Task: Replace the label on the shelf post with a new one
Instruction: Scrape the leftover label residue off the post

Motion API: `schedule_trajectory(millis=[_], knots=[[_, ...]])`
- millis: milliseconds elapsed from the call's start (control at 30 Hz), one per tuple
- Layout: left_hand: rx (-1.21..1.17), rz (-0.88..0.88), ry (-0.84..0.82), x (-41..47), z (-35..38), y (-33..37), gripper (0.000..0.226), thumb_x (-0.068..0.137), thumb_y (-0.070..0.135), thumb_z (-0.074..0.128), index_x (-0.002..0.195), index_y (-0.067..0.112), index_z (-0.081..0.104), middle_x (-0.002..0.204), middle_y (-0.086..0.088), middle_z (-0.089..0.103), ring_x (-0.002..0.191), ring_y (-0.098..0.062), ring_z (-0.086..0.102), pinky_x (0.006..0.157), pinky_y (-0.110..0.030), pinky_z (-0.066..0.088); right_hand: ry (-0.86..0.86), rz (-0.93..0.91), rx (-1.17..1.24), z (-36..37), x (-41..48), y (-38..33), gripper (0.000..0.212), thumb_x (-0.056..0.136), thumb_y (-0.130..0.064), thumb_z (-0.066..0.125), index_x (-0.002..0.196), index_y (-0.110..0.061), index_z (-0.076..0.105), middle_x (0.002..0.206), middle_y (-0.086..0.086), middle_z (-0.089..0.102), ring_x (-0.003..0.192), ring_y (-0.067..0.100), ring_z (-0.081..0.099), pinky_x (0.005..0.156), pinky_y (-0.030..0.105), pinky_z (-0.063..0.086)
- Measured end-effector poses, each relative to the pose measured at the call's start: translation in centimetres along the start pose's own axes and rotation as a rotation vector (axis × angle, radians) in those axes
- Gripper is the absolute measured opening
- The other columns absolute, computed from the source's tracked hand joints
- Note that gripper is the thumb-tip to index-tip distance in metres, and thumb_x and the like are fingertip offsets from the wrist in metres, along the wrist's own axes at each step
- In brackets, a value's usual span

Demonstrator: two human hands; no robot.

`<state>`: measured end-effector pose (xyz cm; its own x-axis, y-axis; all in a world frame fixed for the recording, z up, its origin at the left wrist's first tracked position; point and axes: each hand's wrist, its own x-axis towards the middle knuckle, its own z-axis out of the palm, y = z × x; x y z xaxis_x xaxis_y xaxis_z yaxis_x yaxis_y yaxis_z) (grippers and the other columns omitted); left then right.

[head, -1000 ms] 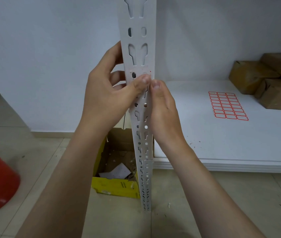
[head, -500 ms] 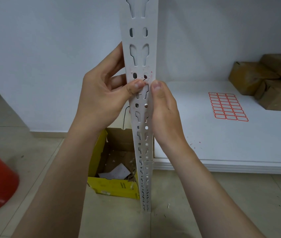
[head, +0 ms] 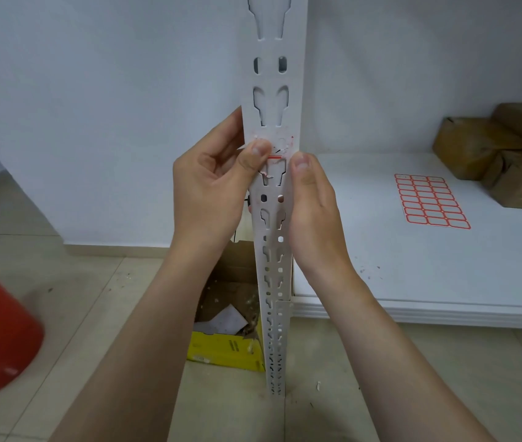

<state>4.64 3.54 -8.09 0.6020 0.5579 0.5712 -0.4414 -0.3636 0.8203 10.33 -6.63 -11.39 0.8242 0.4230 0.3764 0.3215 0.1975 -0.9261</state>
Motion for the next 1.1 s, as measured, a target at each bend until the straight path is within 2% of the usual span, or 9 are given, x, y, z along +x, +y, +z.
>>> schedule_trajectory(millis=[100,167,333,433,500,667,767,867,1100], knots=[[-0.022,-0.03,0.037,-0.4,0.6,0.0,0.037,0.104,0.01,0.06,0.138,-0.005,0.061,0.12,-0.015,0.076,0.097,-0.004,0.074,0.084,-0.02,0.059,0.011,-0.001,0.008,0.2,0.0,0.1,0.043,0.11,-0.047,0.034,0.116,-0.016,0.064,0.094,-0.003,0.072,0.083,-0.006,0.066,0.075,0.016,0.053],[-0.031,-0.061,0.053,-0.7,1.3,0.0,0.033,0.107,0.016,0.056,0.132,-0.002,0.066,0.111,-0.009,0.078,0.095,-0.007,0.074,0.084,-0.022,0.059,0.019,0.002,0.001,0.1,0.0,0.1,0.04,0.113,-0.044,0.034,0.115,-0.017,0.065,0.092,-0.01,0.072,0.084,-0.008,0.065,0.074,0.01,0.051],[-0.069,-0.135,0.067,-1.0,2.5,0.1,0.028,0.111,0.028,0.048,0.091,0.023,0.066,0.08,0.012,0.07,0.079,-0.01,0.066,0.077,-0.031,0.054,-0.004,0.023,-0.024,-0.2,0.1,0.0,0.037,0.117,-0.039,0.034,0.114,-0.019,0.065,0.087,-0.024,0.073,0.083,-0.008,0.068,0.074,0.012,0.052],[-0.085,-0.186,0.067,-0.7,3.0,0.9,0.041,0.111,0.04,0.043,0.098,0.011,0.069,0.09,-0.011,0.076,0.085,-0.028,0.073,0.083,-0.049,0.06,-0.012,0.017,-0.031,-0.2,0.1,0.0,0.037,0.115,-0.044,0.034,0.109,-0.024,0.064,0.094,-0.017,0.074,0.087,-0.001,0.069,0.077,0.017,0.054],[-0.121,-0.249,0.075,-0.4,3.1,1.2,0.048,0.11,0.048,0.041,0.098,0.012,0.071,0.102,-0.023,0.077,0.097,-0.039,0.075,0.091,-0.052,0.06,-0.019,0.009,-0.026,-0.3,0.1,0.0,0.039,0.11,-0.05,0.034,0.107,-0.025,0.064,0.101,-0.007,0.073,0.092,0.007,0.069,0.081,0.022,0.053],[-0.107,-0.153,-0.043,-0.4,1.4,0.1,0.038,0.111,0.036,0.043,0.094,0.016,0.071,0.095,-0.015,0.072,0.091,-0.03,0.07,0.093,-0.06,0.056,-0.046,0.013,-0.003,-0.4,0.2,-0.1,0.037,0.105,-0.054,0.035,0.107,-0.03,0.063,0.095,-0.012,0.072,0.09,0.0,0.069,0.079,0.019,0.051],[-0.085,-0.072,-0.147,-0.5,0.1,-0.5,0.03,0.113,0.022,0.04,0.11,0.016,0.07,0.098,0.002,0.074,0.098,-0.019,0.069,0.096,-0.05,0.056,-0.037,0.001,-0.004,-0.4,0.3,-0.1,0.035,0.103,-0.055,0.036,0.104,-0.032,0.061,0.092,-0.013,0.07,0.085,-0.001,0.067,0.074,0.014,0.05],[-0.054,-0.009,-0.218,-0.6,-0.5,-0.6,0.03,0.114,0.011,0.036,0.13,0.008,0.061,0.107,0.001,0.072,0.103,-0.018,0.068,0.094,-0.041,0.057,-0.025,0.007,0.0,-0.4,0.2,-0.1,0.03,0.106,-0.054,0.037,0.101,-0.032,0.058,0.087,-0.014,0.068,0.078,-0.005,0.064,0.069,0.01,0.049],[-0.025,-0.085,-0.059,-1.1,1.4,-0.2,0.027,0.113,0.026,0.041,0.101,0.018,0.064,0.087,0.012,0.072,0.086,-0.008,0.068,0.082,-0.029,0.055,0.002,0.035,0.001,-0.1,0.2,0.1,0.051,0.102,-0.058,0.035,0.115,-0.021,0.067,0.107,-0.001,0.076,0.099,0.009,0.071,0.084,0.021,0.055]])
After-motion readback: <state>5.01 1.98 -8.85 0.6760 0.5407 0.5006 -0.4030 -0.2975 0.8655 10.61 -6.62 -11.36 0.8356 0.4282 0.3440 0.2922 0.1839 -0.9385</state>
